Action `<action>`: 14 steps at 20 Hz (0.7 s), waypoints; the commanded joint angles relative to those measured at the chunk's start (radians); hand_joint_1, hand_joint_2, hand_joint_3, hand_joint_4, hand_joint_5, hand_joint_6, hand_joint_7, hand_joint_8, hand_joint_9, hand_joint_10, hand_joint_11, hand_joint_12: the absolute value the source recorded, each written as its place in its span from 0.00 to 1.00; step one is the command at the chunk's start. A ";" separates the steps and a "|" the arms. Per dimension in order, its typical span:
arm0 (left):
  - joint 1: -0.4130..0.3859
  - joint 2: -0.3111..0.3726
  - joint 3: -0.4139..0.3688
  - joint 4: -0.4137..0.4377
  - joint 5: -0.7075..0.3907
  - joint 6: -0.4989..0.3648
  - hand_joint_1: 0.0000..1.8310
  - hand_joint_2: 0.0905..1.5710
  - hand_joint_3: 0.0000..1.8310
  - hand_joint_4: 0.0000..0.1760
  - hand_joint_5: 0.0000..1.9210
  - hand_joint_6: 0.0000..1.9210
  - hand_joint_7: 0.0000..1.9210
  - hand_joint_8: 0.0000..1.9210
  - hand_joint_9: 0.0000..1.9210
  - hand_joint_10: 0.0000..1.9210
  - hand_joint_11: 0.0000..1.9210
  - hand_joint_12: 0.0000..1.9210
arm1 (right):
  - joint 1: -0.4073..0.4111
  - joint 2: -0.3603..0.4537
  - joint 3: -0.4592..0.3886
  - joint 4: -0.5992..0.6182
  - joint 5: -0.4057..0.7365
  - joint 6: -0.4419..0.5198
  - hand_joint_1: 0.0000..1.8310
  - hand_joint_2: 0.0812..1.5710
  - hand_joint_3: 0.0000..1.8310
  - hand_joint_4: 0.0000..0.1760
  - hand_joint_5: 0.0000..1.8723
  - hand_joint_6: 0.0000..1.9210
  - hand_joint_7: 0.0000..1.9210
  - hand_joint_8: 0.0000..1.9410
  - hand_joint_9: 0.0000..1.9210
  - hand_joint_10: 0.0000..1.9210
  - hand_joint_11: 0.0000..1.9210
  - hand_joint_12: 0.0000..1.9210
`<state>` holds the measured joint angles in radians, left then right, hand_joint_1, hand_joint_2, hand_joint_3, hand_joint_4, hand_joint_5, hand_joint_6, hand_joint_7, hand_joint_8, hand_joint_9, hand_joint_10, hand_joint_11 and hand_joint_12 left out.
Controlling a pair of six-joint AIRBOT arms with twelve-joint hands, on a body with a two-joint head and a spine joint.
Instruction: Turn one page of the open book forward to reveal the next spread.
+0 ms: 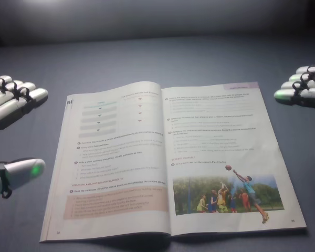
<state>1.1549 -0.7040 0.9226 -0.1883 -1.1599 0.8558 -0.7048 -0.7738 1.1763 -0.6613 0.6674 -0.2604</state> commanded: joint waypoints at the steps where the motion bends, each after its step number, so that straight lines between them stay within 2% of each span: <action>1: -0.011 -0.001 0.006 -0.015 -0.116 -0.001 0.00 0.76 0.02 0.00 0.00 0.00 0.00 0.00 0.00 0.00 0.00 0.00 | 0.014 0.001 0.007 0.050 0.080 0.006 0.00 0.73 0.02 0.00 0.00 0.00 0.00 0.00 0.00 0.00 0.00 0.00; 5: -0.014 -0.005 0.008 -0.016 -0.115 -0.001 0.00 0.76 0.01 0.00 0.00 0.00 0.00 0.00 0.00 0.00 0.00 0.00 | 0.014 -0.008 0.012 0.045 0.076 0.006 0.00 0.74 0.02 0.00 0.00 0.00 0.00 0.00 0.00 0.00 0.00 0.00; 9: -0.021 -0.016 0.015 -0.014 -0.105 -0.002 0.00 0.77 0.01 0.00 0.00 0.00 0.00 0.00 0.01 0.00 0.00 0.00 | 0.017 -0.041 0.032 -0.045 0.038 0.067 0.00 0.76 0.02 0.00 0.00 0.00 0.00 0.00 0.00 0.00 0.00 0.00; 14: -0.024 -0.020 0.017 -0.008 -0.102 -0.004 0.00 0.78 0.01 0.00 0.00 0.00 0.00 0.00 0.00 0.00 0.00 0.00 | 0.021 -0.081 0.048 -0.138 -0.036 0.083 0.00 0.72 0.00 0.00 0.00 0.00 0.00 0.00 0.00 0.00 0.00 0.00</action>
<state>1.1400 -0.7216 0.9352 -0.1875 -1.1431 0.8551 -0.6960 -0.8570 1.2221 -0.8410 0.5758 -0.1768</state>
